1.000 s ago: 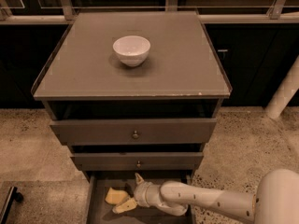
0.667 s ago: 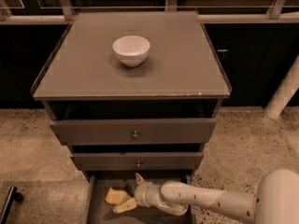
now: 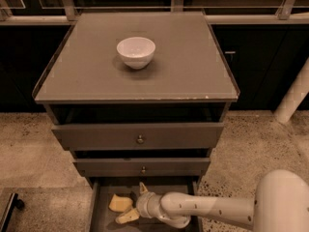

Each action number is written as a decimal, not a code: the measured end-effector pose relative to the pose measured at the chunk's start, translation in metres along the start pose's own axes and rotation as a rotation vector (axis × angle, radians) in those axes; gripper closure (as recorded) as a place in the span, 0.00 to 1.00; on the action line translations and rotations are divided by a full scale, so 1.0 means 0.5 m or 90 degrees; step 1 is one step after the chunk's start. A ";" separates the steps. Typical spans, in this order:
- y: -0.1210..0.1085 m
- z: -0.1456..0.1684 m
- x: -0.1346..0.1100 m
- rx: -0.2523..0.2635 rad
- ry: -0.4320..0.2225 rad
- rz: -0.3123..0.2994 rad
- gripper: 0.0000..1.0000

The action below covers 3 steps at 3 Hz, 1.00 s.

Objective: Pick sponge from bottom drawer and place on counter

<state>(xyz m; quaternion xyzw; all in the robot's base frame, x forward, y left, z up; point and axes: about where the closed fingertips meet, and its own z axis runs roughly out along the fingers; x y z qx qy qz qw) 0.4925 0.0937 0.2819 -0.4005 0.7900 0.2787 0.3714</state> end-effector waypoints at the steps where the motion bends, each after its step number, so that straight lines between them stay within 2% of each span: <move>1: -0.019 0.038 0.044 0.036 0.026 -0.002 0.00; 2: -0.019 0.038 0.044 0.036 0.026 -0.002 0.00; 3: -0.031 0.067 0.066 0.034 0.033 -0.008 0.00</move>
Offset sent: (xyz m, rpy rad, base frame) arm 0.0042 -0.0002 -0.0247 -0.0463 -0.0016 -0.0289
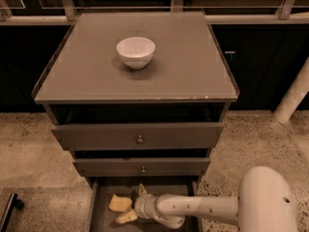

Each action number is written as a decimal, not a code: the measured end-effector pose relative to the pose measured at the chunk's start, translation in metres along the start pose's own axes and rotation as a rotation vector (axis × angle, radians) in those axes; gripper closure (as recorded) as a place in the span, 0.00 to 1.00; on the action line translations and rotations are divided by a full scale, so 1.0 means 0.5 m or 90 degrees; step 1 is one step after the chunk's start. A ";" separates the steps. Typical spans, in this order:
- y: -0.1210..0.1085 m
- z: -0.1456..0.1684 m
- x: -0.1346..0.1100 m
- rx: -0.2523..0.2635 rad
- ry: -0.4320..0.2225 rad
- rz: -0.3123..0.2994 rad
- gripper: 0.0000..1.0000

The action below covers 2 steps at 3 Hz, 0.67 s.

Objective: Pick sponge from bottom drawer and place on counter

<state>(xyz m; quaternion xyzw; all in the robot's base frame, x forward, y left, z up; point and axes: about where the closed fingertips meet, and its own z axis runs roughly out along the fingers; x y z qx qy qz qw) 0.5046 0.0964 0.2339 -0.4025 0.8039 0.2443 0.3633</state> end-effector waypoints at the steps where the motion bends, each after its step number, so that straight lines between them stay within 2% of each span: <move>1: -0.016 0.043 0.019 0.002 0.005 -0.007 0.00; 2: -0.029 0.076 0.047 0.003 0.023 -0.008 0.00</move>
Offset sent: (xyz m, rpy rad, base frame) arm 0.0247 0.0053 -0.0696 -0.0707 0.0248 0.0103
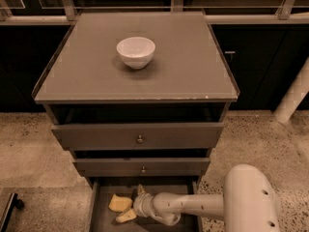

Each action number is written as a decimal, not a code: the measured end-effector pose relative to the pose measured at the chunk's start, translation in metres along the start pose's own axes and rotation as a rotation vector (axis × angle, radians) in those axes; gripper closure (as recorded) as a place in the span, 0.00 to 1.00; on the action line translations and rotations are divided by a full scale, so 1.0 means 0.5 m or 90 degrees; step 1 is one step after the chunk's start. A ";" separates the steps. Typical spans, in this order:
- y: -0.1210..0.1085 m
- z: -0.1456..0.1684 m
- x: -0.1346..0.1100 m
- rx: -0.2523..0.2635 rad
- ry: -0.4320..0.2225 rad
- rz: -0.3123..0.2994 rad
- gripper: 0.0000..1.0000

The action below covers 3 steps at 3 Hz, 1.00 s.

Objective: Pick sponge from bottom drawer and place on counter

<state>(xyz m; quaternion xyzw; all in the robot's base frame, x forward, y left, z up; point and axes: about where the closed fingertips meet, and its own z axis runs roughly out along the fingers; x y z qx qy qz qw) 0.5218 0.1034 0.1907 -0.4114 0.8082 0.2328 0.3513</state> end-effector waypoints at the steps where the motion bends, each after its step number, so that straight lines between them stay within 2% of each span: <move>1: -0.008 0.027 0.029 0.007 0.024 -0.004 0.00; 2: -0.004 0.061 0.060 0.013 0.044 0.006 0.00; 3: 0.006 0.096 0.069 0.016 0.045 0.017 0.00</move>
Offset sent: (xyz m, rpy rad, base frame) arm -0.0011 0.0068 -0.0693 -0.0937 0.0617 -0.0404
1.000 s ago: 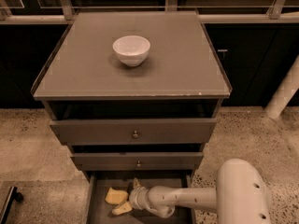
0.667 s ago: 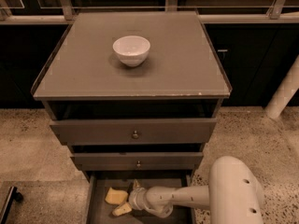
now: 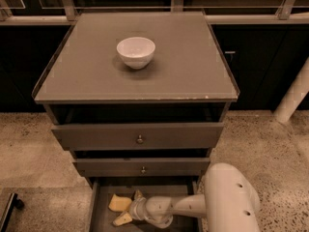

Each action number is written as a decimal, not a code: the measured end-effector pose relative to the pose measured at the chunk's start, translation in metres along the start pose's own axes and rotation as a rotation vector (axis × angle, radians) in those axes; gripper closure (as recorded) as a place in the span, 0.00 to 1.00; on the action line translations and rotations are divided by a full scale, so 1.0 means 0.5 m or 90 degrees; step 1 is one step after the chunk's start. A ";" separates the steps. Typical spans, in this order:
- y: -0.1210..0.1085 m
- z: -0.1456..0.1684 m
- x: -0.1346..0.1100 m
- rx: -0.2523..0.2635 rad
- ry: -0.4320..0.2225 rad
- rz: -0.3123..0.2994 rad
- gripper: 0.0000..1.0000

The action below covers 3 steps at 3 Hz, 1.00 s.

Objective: Pick sponge from bottom drawer and place on counter

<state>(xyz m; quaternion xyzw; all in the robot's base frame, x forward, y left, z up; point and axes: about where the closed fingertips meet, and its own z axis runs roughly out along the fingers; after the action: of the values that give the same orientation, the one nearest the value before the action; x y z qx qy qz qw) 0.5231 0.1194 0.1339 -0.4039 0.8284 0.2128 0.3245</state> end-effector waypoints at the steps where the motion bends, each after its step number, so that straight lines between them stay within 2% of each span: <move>1: 0.013 0.044 -0.016 0.002 -0.022 0.013 0.00; 2: 0.017 0.053 -0.008 0.002 -0.017 0.017 0.00; 3: 0.019 0.060 0.012 0.004 0.008 0.014 0.10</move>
Offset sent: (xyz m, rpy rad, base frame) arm 0.0112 0.0295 -0.0135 0.0406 -0.0178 -0.0283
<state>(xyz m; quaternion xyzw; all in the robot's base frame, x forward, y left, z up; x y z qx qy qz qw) 0.5235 0.1403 0.1096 -0.3950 0.8354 0.2114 0.3184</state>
